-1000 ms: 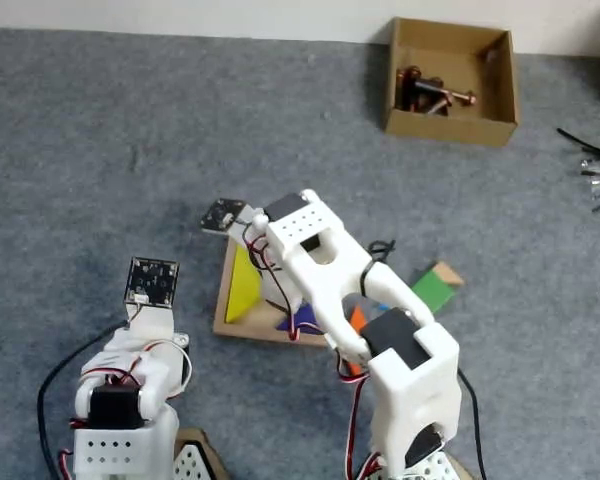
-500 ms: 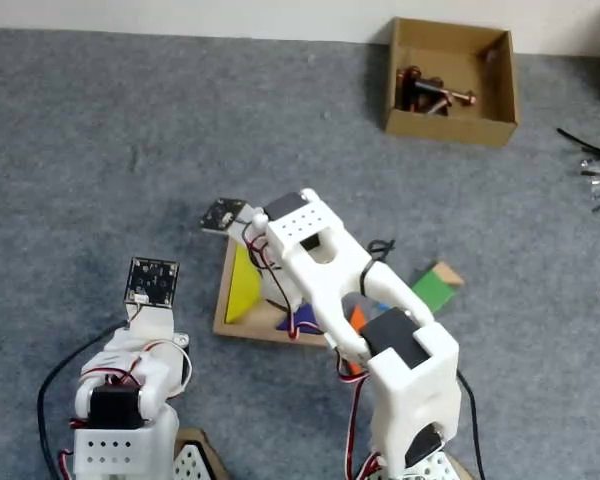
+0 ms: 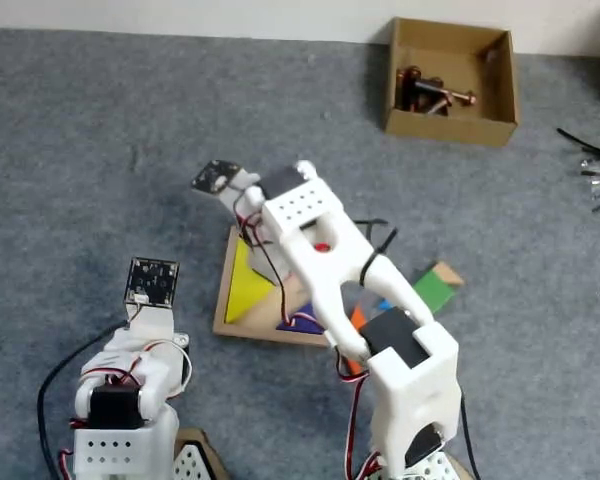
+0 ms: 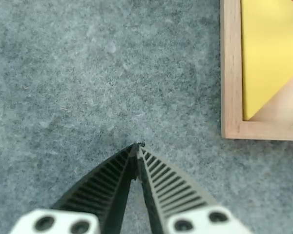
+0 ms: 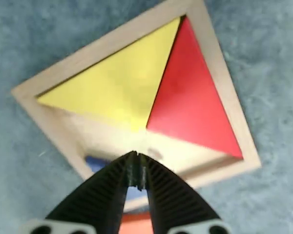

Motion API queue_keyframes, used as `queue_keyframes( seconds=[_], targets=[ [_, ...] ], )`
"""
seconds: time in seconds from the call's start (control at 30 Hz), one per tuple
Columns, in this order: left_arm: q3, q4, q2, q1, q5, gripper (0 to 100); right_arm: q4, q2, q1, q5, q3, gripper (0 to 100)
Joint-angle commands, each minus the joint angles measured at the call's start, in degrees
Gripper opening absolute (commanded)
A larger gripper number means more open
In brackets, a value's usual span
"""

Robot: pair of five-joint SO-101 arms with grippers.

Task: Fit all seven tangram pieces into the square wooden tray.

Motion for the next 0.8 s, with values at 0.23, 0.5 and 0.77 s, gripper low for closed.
queue_keyframes(
  seconds=[0.23,0.5,0.77],
  targets=[
    [1.01,0.18,-0.57,0.66,0.09,1,15.60,-3.12,13.14,-3.43,-23.08,0.5],
    [1.01,0.18,-0.57,0.66,0.09,1,15.52,-15.69,22.99,-4.31,-14.02,0.5],
    [1.01,0.18,-0.57,0.66,0.09,1,14.99,-31.34,36.53,4.66,-1.27,0.5]
  ],
)
